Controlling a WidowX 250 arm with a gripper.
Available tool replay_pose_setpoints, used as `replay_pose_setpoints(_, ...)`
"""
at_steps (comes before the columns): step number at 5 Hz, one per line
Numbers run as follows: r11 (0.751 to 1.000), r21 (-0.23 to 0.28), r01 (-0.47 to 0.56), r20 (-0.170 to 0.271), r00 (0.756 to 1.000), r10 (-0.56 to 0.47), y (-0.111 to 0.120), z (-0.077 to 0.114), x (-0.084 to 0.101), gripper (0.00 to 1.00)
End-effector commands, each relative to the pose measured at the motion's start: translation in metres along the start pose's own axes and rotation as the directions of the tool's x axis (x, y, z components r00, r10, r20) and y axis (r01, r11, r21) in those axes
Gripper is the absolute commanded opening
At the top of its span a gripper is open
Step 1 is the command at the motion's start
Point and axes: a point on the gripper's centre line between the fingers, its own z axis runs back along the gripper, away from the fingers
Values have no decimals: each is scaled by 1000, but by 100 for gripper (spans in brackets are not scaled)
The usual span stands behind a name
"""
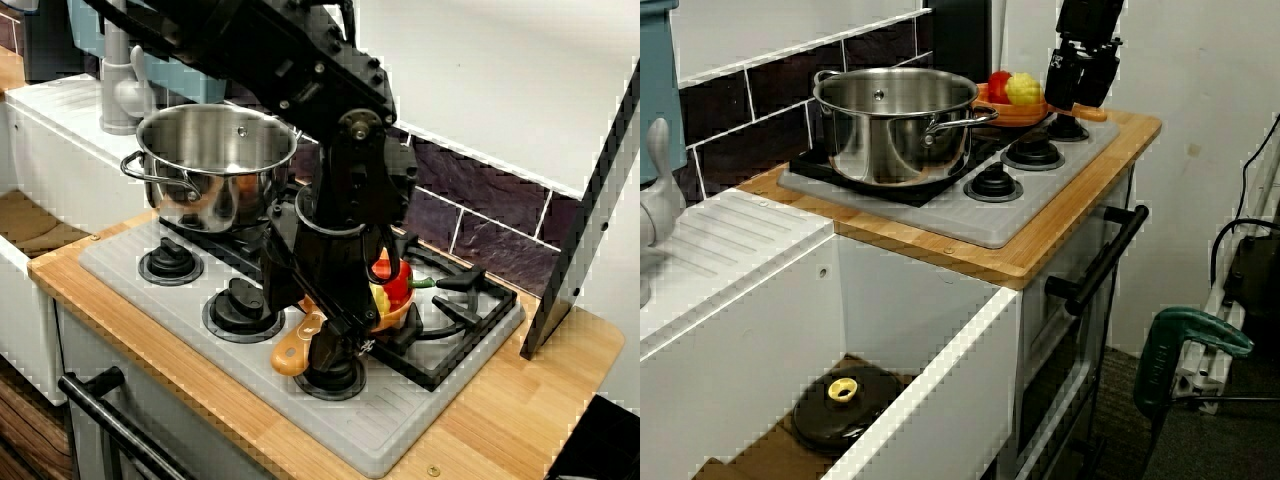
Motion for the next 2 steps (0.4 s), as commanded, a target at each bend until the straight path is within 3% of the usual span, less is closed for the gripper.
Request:
replay_pose_setpoints(1, 1000, -16, -16, 48, 999, 17, 1, 15, 4, 100)
replay_pose_setpoints(2, 1000, -15, -20, 49, 999, 21, 0, 14, 4, 100)
